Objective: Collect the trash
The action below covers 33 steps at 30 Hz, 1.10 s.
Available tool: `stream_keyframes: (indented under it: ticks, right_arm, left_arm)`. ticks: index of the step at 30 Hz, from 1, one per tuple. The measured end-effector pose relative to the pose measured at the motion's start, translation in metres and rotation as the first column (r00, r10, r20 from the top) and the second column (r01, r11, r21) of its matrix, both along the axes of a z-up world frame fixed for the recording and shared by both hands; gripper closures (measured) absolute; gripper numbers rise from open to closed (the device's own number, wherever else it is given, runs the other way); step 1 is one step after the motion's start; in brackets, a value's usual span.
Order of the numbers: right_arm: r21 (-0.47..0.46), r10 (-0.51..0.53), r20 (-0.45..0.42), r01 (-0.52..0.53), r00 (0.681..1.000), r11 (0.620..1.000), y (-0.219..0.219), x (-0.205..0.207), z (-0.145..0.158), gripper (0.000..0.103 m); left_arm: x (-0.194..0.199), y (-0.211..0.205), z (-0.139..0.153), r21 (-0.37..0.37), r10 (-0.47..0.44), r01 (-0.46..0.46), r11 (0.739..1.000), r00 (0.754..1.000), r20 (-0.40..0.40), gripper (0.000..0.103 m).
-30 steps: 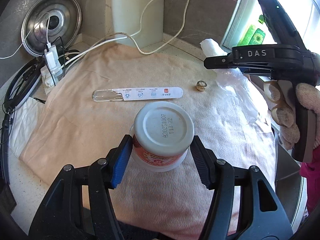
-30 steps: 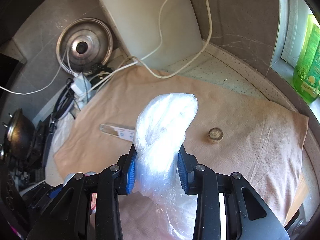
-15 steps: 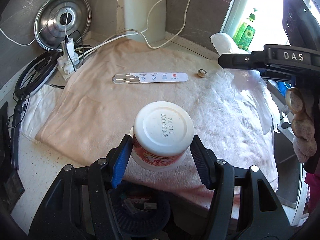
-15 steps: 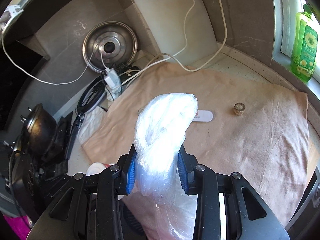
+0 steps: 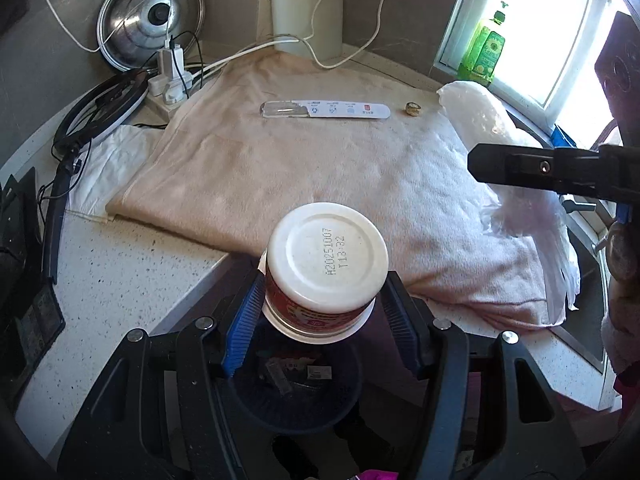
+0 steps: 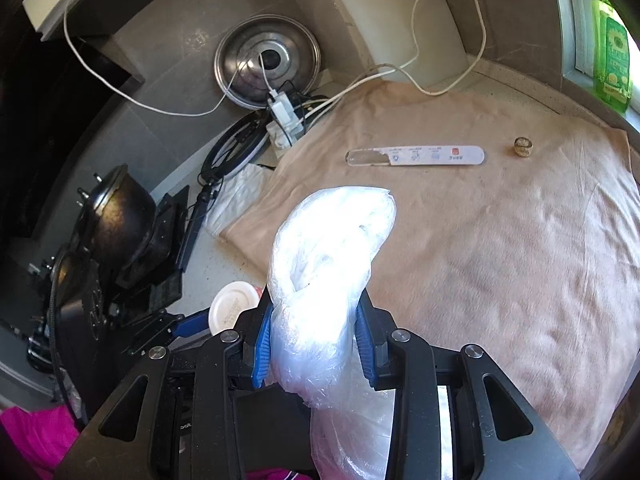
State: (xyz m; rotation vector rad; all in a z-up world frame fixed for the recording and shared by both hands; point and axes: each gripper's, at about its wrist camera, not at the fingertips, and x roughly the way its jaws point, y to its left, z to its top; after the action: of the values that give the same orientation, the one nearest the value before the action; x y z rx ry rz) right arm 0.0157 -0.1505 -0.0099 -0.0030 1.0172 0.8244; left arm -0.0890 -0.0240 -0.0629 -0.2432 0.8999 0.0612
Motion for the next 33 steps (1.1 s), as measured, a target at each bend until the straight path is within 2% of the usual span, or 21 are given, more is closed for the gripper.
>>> stream_keyframes:
  ticks: [14, 33]
  right_arm:
    - [-0.057, -0.003, -0.101, -0.003, 0.995, 0.998, 0.016, -0.065, -0.070, 0.069]
    - [-0.179, -0.020, -0.174, -0.012, 0.984, 0.984, 0.042, -0.092, -0.157, 0.068]
  left_arm:
    - [-0.045, 0.022, -0.066, -0.035, 0.016, -0.022, 0.999, 0.990, -0.142, 0.042]
    - [-0.046, 0.027, -0.140, -0.063, -0.046, 0.029, 0.998, 0.957, -0.287, 0.042]
